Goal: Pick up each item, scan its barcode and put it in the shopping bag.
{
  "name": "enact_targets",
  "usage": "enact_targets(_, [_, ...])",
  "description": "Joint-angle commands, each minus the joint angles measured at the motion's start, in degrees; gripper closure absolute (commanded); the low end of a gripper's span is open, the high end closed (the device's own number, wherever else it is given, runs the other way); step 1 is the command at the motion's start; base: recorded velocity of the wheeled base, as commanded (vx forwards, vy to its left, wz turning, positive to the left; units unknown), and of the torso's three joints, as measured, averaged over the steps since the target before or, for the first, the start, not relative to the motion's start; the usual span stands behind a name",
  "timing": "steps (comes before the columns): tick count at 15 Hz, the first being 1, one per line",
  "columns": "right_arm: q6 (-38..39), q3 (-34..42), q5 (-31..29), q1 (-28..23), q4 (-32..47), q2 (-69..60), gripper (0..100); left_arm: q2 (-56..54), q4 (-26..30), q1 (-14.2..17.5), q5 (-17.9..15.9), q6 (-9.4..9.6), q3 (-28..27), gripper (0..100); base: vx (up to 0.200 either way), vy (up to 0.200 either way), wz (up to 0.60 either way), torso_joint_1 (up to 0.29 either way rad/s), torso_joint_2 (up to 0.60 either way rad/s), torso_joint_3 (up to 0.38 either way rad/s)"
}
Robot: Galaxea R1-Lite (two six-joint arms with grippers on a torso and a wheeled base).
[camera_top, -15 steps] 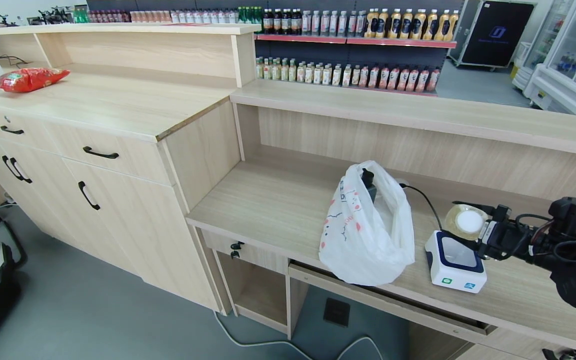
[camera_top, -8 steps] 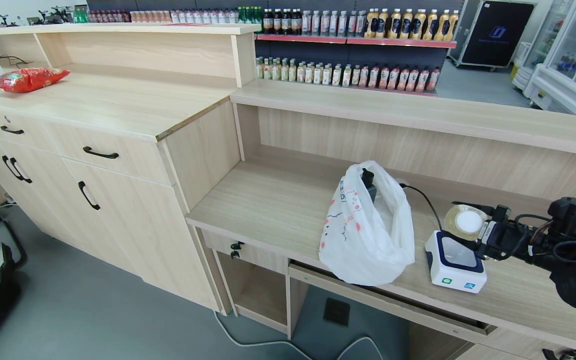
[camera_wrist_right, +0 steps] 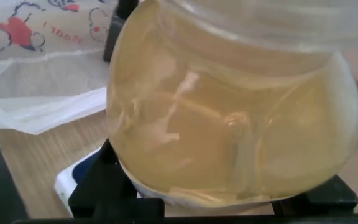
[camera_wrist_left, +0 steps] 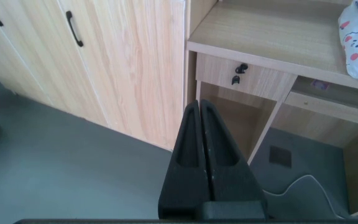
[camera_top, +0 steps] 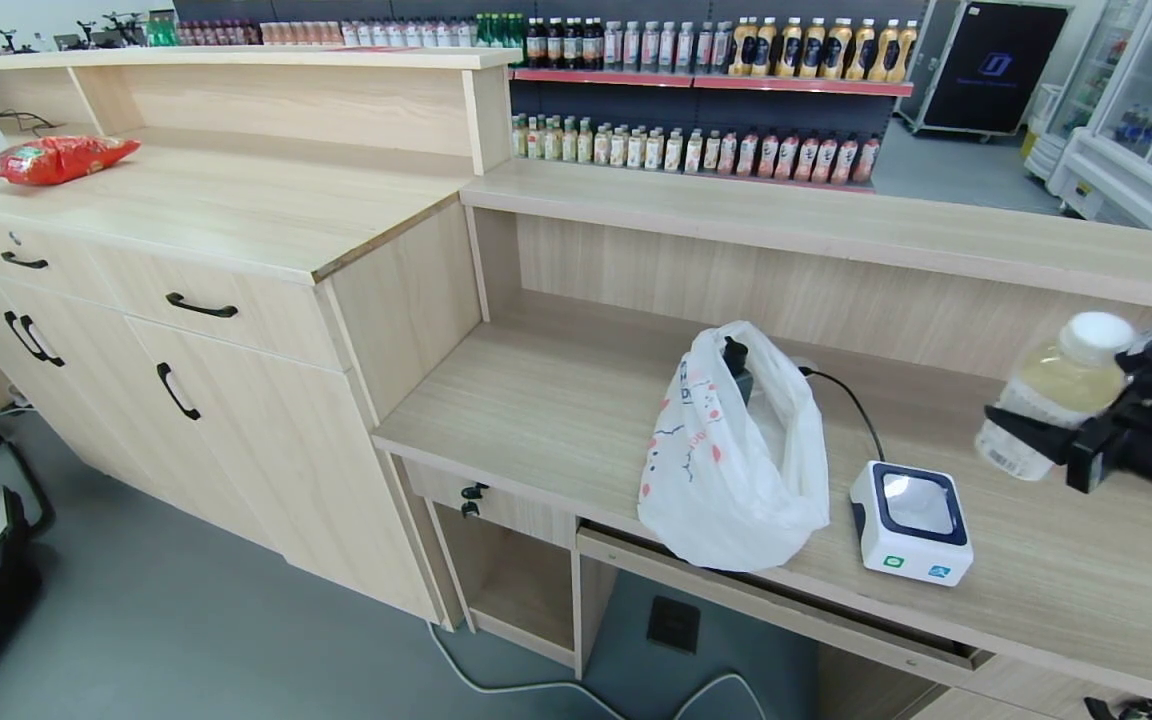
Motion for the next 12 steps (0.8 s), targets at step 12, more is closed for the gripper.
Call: enact_targets(12, [7.17, 7.08, -29.77, -2.41, 12.04, -20.88, 100, -0.02, 0.00, 0.00, 0.04, -0.03, 0.00, 100, 0.000, 0.000, 0.05, 0.000, 0.00, 0.000])
